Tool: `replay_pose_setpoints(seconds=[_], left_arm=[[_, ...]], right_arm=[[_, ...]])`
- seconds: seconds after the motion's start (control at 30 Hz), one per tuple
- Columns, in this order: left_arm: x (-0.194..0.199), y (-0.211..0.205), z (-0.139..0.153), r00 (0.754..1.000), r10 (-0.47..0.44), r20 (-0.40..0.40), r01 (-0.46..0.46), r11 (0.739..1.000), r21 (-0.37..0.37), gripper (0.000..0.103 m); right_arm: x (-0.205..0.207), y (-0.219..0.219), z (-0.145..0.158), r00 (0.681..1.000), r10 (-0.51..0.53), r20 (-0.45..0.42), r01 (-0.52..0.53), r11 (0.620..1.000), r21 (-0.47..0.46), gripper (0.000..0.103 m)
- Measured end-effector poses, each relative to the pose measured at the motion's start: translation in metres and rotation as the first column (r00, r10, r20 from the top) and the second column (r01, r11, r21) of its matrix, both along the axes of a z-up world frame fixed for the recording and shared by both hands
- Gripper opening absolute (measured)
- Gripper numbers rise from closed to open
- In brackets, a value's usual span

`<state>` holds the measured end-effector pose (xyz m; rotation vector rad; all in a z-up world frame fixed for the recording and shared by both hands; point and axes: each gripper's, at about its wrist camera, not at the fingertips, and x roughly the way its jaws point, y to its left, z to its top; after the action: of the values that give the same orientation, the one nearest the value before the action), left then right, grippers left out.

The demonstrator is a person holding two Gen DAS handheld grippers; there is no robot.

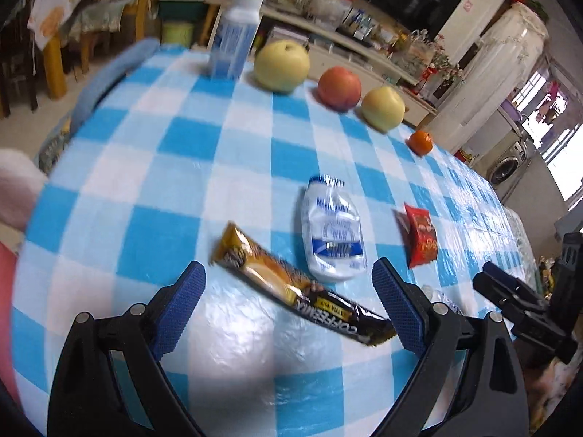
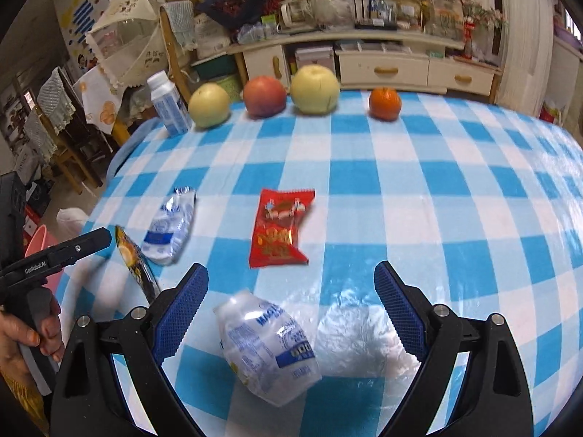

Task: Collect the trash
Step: 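Grasp the Coffeemix stick with the left gripper while the right closes on the clear pouch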

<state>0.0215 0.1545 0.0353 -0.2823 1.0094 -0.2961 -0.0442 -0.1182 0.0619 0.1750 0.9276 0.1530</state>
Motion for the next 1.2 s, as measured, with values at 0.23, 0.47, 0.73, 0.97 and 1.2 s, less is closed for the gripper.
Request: replay_pose_setpoints(seconds=[0.23, 0.47, 0.73, 0.97, 1.2], left_arm=[[0.000, -0.020, -0.015, 0.998, -0.030, -0.053, 0.031, 1.000, 0.005, 0.093], [0.006, -0.039, -0.020, 0.998, -0.056, -0.031, 0.058, 0.997, 0.052, 0.093], [0.012, -0.063, -0.023, 0.989, -0.140, 0.039, 0.132, 0.978, 0.164, 0.091], [0.012, -0.080, -0.024, 0.966, -0.246, 0.080, 0.218, 0.941, 0.258, 0.075], [-0.002, -0.077, -0.025, 0.953, -0.295, 0.070, 0.254, 0.903, 0.346, 0.065]], right_arm=[[0.000, 0.018, -0.019, 0.996, 0.065, -0.065, -0.066, 0.998, -0.003, 0.092], [0.000, 0.029, -0.028, 0.990, 0.106, -0.090, -0.105, 0.994, 0.010, 0.092], [-0.001, 0.033, -0.036, 0.985, 0.126, -0.113, -0.126, 0.992, 0.014, 0.091], [-0.004, 0.037, -0.040, 0.983, 0.144, -0.116, -0.146, 0.989, -0.005, 0.092], [-0.004, 0.037, -0.040, 0.982, 0.145, -0.118, -0.148, 0.989, -0.015, 0.092]])
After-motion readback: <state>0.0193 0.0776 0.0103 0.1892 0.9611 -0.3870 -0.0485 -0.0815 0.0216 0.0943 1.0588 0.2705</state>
